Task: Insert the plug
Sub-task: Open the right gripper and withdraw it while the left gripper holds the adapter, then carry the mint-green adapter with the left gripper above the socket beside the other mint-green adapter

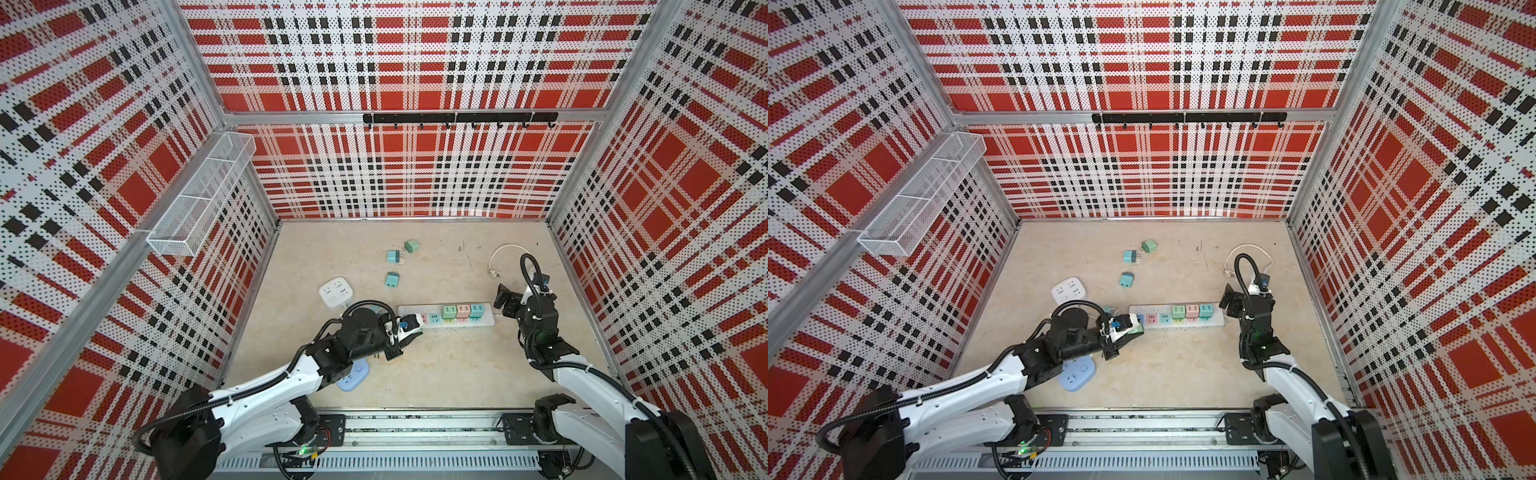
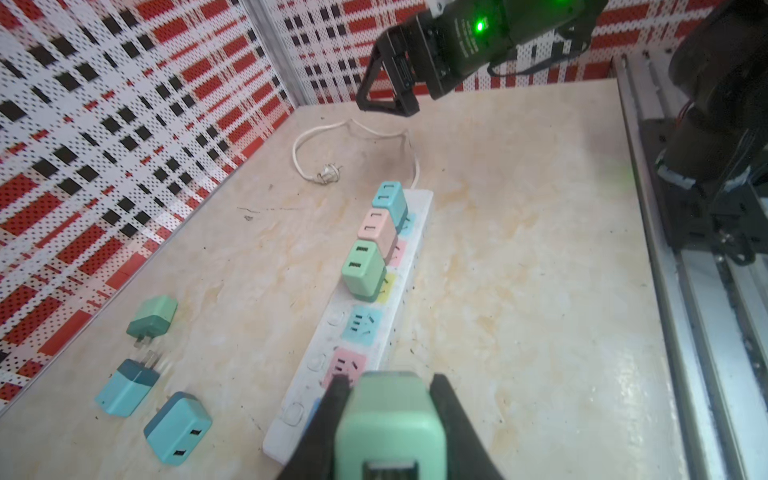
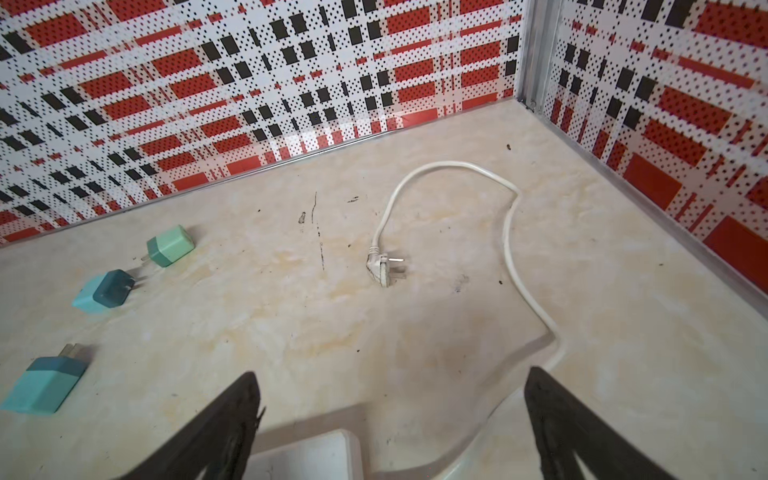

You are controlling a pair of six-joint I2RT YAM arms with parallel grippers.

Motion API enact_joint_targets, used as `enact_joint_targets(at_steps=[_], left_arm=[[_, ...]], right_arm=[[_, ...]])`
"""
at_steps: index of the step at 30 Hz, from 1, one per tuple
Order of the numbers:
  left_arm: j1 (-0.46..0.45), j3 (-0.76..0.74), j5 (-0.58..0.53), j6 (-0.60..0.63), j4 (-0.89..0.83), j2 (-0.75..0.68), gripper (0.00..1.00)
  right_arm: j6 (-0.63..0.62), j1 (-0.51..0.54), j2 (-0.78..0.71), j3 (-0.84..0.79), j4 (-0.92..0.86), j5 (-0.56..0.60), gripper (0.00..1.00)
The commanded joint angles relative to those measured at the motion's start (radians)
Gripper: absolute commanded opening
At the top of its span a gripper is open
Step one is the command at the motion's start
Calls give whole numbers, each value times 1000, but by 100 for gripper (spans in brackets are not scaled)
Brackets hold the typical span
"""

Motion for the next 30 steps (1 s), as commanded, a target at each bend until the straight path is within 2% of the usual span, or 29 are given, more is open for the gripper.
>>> enact_joint_targets(at_steps=[1,7,12,16,23,28,30], left_arm=[[-10,71,20,34,-53,58,0],[-14,127,30,39,-57,172,0],[-16,171,32,47,-87,268,0],[-17,204,25,58,-103,335,0],[-17,310,36,84,-203,455,0],[-6,360,22,136,-219,503,0],[11,395,48,171,-235,533,0]], right_arm=[[26,-7,43,6,83,-54,100],[39,-7,94,40,54,-31,100],[37,-7,51,4,85,-45,100],[51,-7,12,-28,97,-9,100],[40,-7,30,-19,104,-46,100],[42,-7,35,-15,102,-37,100],[42,-7,40,-11,99,-40,100]])
